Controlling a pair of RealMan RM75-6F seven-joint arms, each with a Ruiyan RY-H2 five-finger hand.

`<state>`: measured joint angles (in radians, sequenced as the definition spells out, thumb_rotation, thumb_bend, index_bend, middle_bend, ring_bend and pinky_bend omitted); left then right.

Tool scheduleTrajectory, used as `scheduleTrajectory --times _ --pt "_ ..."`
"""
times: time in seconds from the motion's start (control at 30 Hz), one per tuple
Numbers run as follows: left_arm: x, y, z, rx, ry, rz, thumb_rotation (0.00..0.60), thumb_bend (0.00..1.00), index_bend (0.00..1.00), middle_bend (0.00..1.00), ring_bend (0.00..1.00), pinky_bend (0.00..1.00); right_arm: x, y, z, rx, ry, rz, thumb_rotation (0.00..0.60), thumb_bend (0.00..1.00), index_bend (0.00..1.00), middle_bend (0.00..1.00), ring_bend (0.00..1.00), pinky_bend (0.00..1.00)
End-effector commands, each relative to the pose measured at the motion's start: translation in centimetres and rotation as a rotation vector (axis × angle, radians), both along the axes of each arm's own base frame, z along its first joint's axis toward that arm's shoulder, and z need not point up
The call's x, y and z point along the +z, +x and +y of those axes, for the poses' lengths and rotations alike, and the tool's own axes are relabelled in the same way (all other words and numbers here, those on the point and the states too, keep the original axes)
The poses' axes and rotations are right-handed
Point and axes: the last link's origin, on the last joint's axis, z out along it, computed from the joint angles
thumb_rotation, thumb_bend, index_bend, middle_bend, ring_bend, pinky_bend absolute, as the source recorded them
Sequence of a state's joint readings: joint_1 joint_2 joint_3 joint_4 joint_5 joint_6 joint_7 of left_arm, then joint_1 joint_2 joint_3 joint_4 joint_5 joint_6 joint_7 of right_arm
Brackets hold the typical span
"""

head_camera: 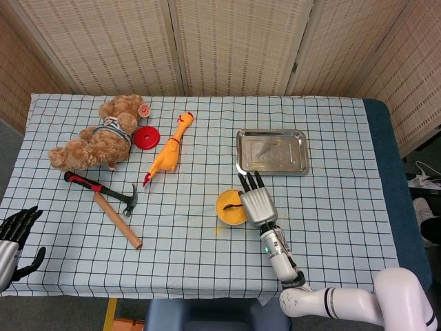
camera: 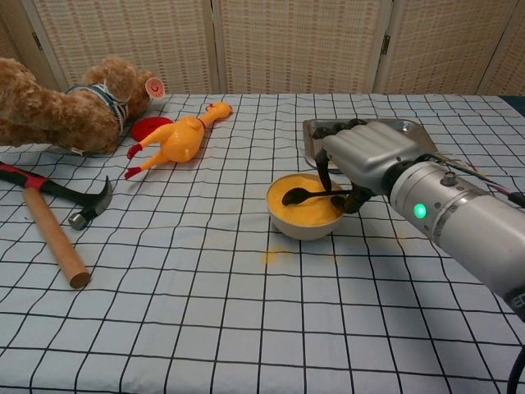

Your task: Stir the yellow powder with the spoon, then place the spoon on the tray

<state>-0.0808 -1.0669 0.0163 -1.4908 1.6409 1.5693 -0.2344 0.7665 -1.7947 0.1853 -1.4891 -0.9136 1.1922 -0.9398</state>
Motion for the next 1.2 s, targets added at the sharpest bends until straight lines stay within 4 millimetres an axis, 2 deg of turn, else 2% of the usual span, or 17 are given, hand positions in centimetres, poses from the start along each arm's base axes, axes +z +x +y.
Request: scheduleTrajectory --times 0.03,0.27,0.43,0.6,0.8,1.2 --pt "0.0 0.0 0.0 -0.001 -0.001 0.001 0.6 0.46 0.0 0.0 0.0 0.09 0.3 -0.2 0.0 -0.004 -0.003 -0.007 0.6 0.32 0.48 0.04 0.0 0.0" --pt "-0.1 0.0 0.0 0.002 -0.001 0.002 0.6 0.46 0.0 0.0 0.0 0.09 0.9 -0.5 0.4 -0.005 -0.001 -0.025 0.6 0.32 0.41 0.04 0.0 0.0" --pt "-0.1 0.0 0.1 0.005 -0.002 0.004 0.6 0.46 0.0 0.0 0.0 0.09 2.1 -1.0 0.3 -0.021 -0.021 -0.072 0.6 0.32 0.39 0.04 0.0 0.0" --pt "-0.2 0.0 0.1 0.007 -0.005 0.007 0.6 0.46 0.0 0.0 0.0 0.09 3.1 -2.5 -0.2 -0.068 -0.036 -0.09 0.6 0.32 0.42 0.04 0.0 0.0" --pt "-0.4 0.0 0.2 0.008 -0.01 0.012 0.6 0.46 0.0 0.0 0.0 0.09 3.4 -4.6 -0.9 -0.141 -0.031 -0.13 0.6 0.32 0.49 0.04 0.0 0.0" --pt "-0.5 0.0 0.3 0.012 -0.013 0.017 0.6 0.46 0.0 0.0 0.0 0.09 2.8 -5.2 -0.9 -0.151 -0.003 -0.134 0.6 0.32 0.52 0.04 0.0 0.0"
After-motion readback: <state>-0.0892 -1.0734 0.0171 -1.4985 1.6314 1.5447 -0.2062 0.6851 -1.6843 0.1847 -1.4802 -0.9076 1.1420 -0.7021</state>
